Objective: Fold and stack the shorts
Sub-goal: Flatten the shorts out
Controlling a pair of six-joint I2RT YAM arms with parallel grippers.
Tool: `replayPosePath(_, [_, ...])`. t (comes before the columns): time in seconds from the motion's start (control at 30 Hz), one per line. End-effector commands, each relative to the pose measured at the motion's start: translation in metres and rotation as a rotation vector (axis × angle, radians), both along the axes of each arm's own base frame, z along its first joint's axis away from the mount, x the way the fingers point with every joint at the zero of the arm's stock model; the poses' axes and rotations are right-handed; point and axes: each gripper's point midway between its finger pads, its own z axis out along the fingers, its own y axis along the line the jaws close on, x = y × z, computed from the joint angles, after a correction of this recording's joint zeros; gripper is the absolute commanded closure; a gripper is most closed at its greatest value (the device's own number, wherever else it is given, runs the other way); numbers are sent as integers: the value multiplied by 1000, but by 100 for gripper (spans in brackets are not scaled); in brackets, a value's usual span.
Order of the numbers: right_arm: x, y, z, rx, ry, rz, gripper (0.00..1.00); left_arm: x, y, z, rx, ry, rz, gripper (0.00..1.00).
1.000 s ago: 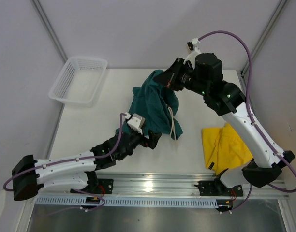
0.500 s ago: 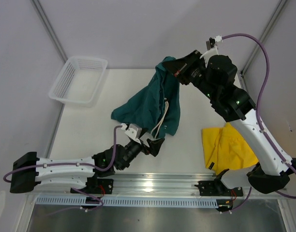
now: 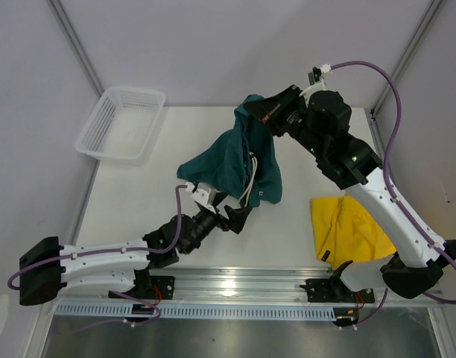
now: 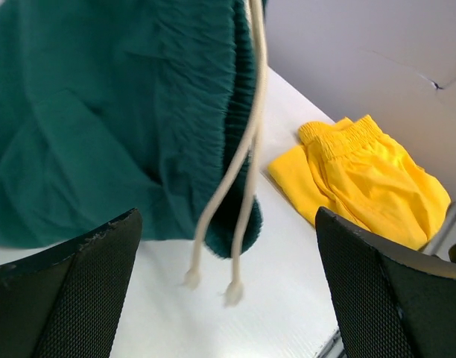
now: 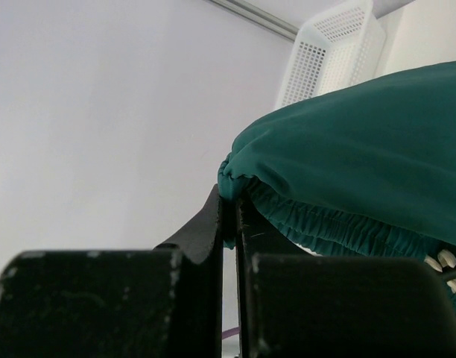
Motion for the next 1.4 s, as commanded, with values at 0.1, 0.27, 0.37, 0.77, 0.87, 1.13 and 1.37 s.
replayPosePath(0.1, [-7,-6,40,110,-89,-12,100,-9,-30,7,-94,22,-112,1])
replayPosePath(0.27, [-7,-6,40,113,-85,-8,100,8,-34,-5,-34,83,-45,1])
replayPosePath(0.37, [-9,-7,41,117,-88,-4,100,21,-27,-14,-20,125,12,4])
replayPosePath(0.77, [-12,-12,38,132,-79,-15,100,39,-38,-36,36,170,-27,49])
replayPosePath(0.87, [-11,-19,37,125,-74,-34,100,38,-41,-39,35,165,-45,78])
replayPosePath(1.13, [-4,-83,17,81,31,-231,100,39,10,-33,162,171,91,100])
replayPosePath(1.37, [-49,-128,-18,30,184,-281,100,16,94,97,259,51,181,100])
